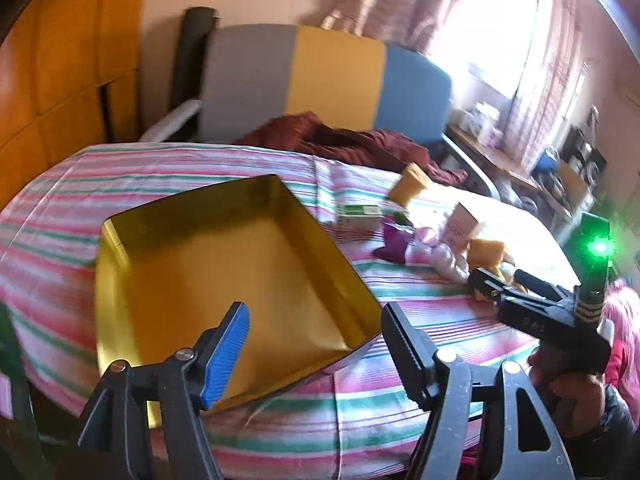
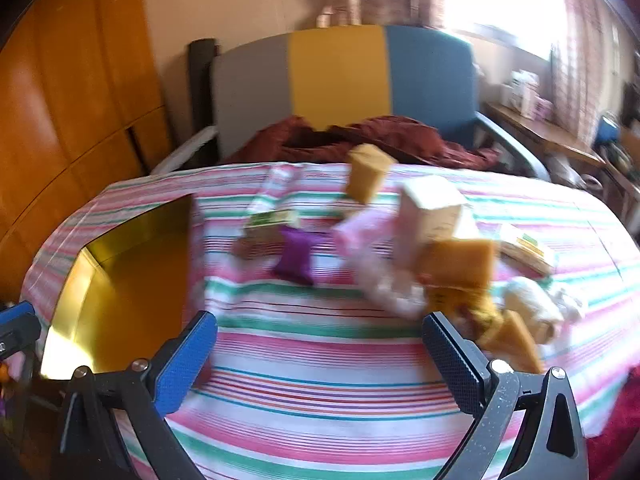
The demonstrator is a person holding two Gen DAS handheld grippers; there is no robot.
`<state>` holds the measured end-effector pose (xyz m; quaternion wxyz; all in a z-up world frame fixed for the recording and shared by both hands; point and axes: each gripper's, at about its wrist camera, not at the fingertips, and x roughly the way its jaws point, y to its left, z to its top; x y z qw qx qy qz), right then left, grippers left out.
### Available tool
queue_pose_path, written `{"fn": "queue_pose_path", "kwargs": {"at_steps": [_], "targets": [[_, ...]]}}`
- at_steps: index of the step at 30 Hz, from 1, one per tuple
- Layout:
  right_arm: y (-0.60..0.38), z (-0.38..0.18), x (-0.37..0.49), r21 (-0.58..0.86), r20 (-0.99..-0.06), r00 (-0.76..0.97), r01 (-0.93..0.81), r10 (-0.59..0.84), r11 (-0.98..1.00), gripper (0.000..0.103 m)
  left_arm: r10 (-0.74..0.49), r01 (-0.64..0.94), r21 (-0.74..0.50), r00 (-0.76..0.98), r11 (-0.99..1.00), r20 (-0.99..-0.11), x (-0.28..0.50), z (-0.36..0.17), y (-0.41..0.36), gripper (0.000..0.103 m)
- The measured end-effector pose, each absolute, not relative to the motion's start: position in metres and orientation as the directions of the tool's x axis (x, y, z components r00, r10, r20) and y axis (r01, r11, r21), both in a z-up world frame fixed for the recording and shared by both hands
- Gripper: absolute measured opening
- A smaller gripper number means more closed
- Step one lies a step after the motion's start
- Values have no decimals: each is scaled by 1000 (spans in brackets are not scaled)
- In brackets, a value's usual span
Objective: Organize objects
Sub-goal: 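Grasp the green-labelled box with the left tool while the right tool grasps a yellow sponge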
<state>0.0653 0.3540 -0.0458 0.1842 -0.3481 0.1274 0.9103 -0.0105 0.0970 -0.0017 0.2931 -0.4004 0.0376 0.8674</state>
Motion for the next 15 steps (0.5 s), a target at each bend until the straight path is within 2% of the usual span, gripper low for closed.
{"fn": "queue_pose_path", "kwargs": {"at_steps": [11, 15], "targets": [[417, -45, 97, 133, -686, -652, -548, 323, -826, 103, 456, -662, -106, -381, -742, -804, -85, -7, 197, 69], [422, -46, 94, 125, -690, -648, -546, 322, -828, 103, 452, -632, -213, -245, -745, -858, -131, -24, 228, 69]]}}
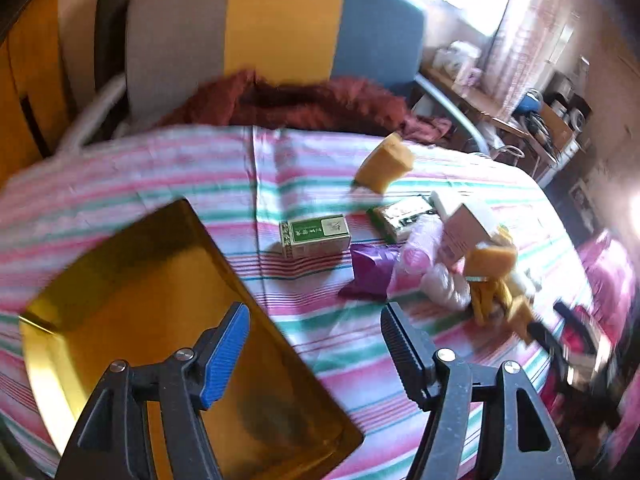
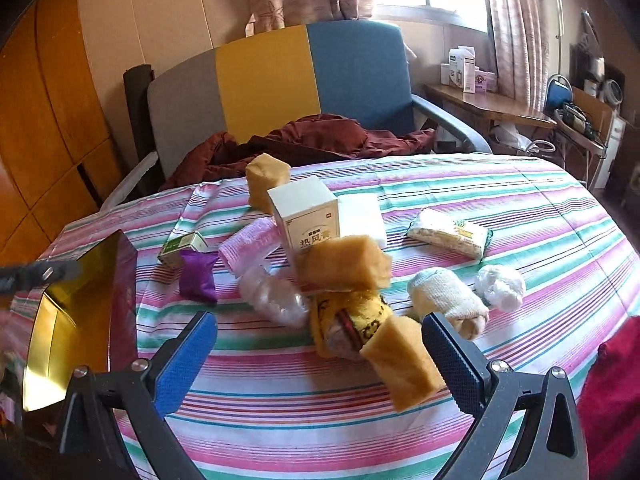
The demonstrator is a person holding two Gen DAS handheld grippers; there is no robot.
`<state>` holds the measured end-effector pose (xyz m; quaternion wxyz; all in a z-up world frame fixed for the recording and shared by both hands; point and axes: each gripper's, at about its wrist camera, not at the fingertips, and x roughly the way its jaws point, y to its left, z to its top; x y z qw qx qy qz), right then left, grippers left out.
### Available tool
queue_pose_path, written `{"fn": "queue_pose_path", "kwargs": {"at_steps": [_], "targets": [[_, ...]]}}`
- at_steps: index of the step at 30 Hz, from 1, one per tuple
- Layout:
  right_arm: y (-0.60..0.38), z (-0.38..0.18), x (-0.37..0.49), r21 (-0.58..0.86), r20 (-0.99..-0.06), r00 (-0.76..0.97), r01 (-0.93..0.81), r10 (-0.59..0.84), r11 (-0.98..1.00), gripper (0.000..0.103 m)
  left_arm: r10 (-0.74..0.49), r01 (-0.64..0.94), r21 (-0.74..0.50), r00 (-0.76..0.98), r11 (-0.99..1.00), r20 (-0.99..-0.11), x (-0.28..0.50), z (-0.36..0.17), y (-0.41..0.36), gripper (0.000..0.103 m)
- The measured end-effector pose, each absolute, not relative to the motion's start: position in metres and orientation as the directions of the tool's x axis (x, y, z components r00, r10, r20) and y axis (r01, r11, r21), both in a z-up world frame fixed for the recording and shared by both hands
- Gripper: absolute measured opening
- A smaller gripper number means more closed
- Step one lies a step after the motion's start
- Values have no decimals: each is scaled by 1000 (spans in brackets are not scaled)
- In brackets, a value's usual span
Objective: Organize objects
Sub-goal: 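Grasp the green-labelled box with the left tool while the right tool grasps a yellow sponge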
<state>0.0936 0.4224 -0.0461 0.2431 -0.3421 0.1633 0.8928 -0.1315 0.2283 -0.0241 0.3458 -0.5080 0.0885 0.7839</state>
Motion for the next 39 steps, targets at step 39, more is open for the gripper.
{"fn": "queue_pose_path", "kwargs": {"at_steps": [39], "targets": [[486, -4, -52, 139, -711, -676, -407, 195, -903, 103, 491, -573, -296, -220, -764, -843, -192, -51, 268, 73]]}}
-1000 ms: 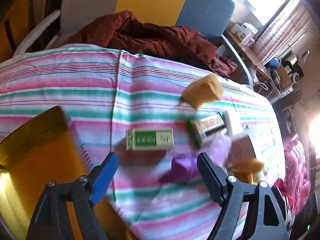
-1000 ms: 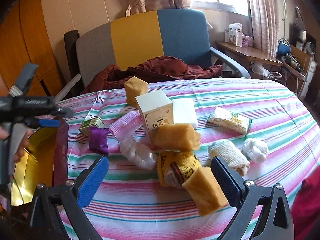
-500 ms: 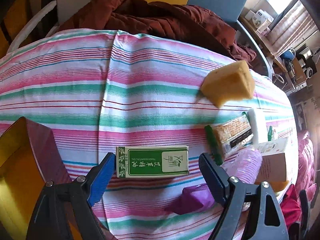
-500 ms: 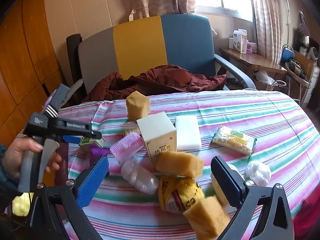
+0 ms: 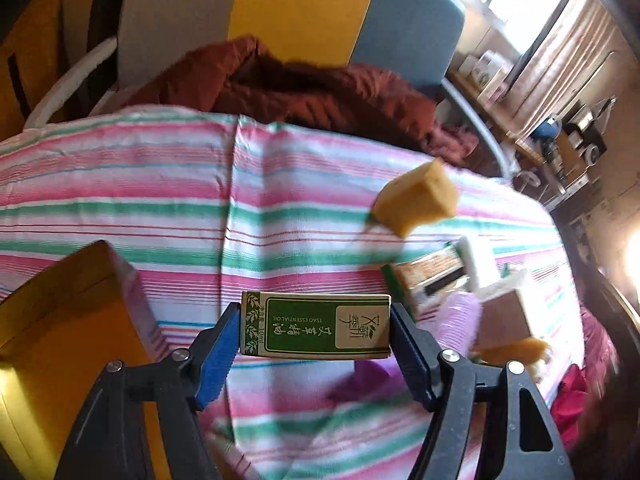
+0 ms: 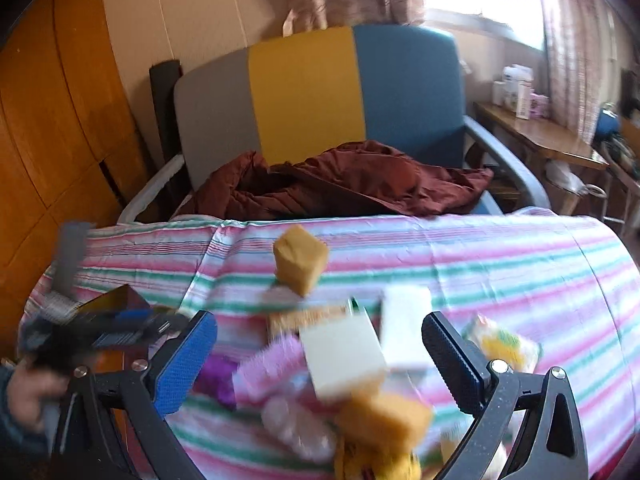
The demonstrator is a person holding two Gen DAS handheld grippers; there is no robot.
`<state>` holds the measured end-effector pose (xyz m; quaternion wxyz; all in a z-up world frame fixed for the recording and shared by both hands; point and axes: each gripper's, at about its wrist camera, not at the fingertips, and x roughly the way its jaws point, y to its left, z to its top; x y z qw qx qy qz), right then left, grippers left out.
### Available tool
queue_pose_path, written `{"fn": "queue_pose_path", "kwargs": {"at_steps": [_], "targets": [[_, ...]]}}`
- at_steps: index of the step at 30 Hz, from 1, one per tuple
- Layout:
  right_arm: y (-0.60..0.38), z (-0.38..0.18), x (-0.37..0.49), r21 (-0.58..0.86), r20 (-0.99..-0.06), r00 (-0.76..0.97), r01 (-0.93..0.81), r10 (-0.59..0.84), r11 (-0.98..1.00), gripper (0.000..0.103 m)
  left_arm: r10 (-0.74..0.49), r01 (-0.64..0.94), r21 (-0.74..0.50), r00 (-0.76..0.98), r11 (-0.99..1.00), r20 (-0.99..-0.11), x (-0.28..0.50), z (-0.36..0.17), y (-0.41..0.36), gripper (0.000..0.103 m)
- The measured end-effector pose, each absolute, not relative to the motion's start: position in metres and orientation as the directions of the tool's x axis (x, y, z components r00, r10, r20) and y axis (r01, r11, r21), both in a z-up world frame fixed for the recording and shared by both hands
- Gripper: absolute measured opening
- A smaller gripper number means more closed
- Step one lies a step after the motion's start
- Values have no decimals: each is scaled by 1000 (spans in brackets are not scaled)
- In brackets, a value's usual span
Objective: Organize objects
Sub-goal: 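Grasp the green-labelled box with the left tool while the right tool grasps a yellow sponge, then carry box and sponge over the gold tray and open both tools to drop them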
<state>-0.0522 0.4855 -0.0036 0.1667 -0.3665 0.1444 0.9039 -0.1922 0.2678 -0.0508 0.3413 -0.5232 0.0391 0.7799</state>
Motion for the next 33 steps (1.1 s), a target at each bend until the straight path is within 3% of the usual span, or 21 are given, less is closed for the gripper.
{"fn": "queue_pose_path", "kwargs": {"at_steps": [10, 11, 13, 14, 23, 33], "targets": [[514, -61, -189, 44, -895, -428, -370, 128, -928, 102, 528, -559, -291, -325, -776, -784, -174, -9, 203, 73], [515, -69, -195, 36, -907, -402, -375, 128, -926, 99, 521, -549, -287, -335, -785, -785, -173, -10, 194, 73], [515, -79, -202, 47, -921, -376, -376, 105, -926, 77, 507, -527, -287, -339, -800, -793, -173, -14, 174, 73], [515, -83, -204, 47, -927, -362, -379, 102, -924, 56, 494, -514, -280, -346, -811, -797, -173, -16, 165, 73], [479, -34, -176, 104, -853, -517, -303, 72, -947, 53, 397, -368, -263, -360, -892, -844, -163, -48, 81, 73], [335, -10, -159, 302, -781, -570, 14, -255, -953, 53, 314, -285, -214, -378, -934, -871, -115, -68, 19, 74]]}}
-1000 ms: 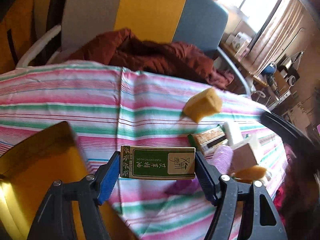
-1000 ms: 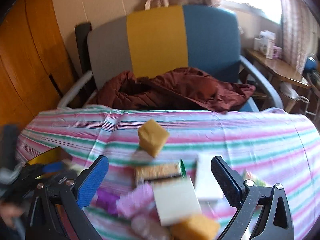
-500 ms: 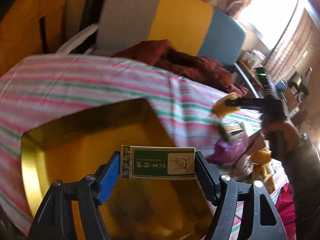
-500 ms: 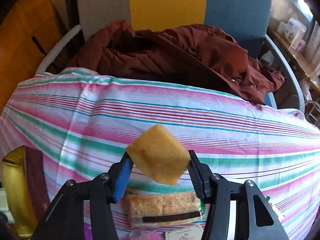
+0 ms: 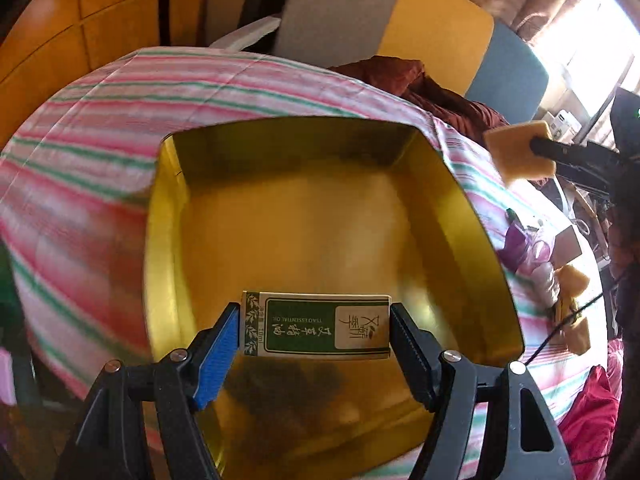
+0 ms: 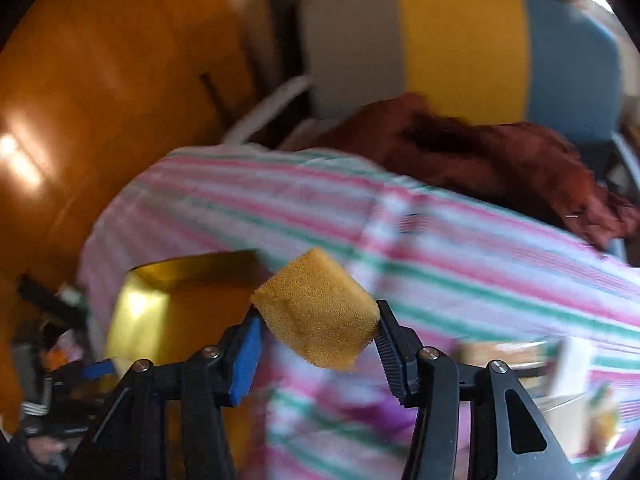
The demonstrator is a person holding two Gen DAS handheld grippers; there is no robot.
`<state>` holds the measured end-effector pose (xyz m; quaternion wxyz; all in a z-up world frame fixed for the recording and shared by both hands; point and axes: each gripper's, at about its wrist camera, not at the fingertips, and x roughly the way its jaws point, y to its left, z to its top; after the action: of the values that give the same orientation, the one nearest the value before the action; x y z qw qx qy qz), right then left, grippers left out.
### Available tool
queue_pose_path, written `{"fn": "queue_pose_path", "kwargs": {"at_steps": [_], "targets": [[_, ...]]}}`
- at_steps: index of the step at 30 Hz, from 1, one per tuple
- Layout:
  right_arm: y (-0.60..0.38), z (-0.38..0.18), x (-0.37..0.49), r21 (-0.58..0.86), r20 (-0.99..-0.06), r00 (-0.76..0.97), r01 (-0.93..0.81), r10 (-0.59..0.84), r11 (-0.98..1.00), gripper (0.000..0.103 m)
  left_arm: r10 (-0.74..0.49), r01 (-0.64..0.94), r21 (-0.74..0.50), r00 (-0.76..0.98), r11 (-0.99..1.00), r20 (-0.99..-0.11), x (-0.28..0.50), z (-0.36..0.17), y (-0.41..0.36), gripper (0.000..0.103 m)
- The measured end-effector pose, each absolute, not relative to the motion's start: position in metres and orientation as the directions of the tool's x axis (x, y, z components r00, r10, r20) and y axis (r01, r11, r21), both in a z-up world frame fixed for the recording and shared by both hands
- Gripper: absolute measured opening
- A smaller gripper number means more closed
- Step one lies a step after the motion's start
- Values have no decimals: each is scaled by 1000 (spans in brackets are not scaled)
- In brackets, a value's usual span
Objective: Organize objects
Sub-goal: 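Carry box and sponge over the gold tray and open both tools to drop them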
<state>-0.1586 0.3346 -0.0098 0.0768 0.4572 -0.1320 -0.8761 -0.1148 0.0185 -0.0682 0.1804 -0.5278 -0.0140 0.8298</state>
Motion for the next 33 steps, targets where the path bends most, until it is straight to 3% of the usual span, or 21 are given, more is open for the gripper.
{"fn": "queue_pose_path", "kwargs": {"at_steps": [3, 4, 7, 9, 12, 20, 33], "targets": [[291, -15, -163, 334, -773, -551, 67, -314, -940, 54, 300, -269, -203, -394, -941, -869, -100, -68, 2, 75], [276, -18, -166, 361, -769, -539, 78, -343, -929, 54, 296, -263, -201, -400, -944, -868, -97, -68, -3, 80], [240, -28, -174, 432, -746, -520, 98, -416, -896, 61, 290, -259, -193, -418, -946, -861, -87, -67, -13, 85], [222, -31, -174, 479, -721, -522, 101, -456, -872, 75, 295, -251, -201, -431, -947, -853, -80, -65, -19, 86], [205, -29, -166, 492, -708, -527, 108, -470, -864, 76, 296, -238, -206, -453, -949, -841, -72, -60, -28, 86], [217, -26, -121, 425, -730, -568, 58, -380, -903, 89, 287, -215, -198, -562, -956, -776, -50, -34, -31, 86], [227, -42, -48, 283, -745, -630, 1, -220, -959, 95, 224, -230, -94, -642, -969, -734, -34, -15, 0, 85]]}}
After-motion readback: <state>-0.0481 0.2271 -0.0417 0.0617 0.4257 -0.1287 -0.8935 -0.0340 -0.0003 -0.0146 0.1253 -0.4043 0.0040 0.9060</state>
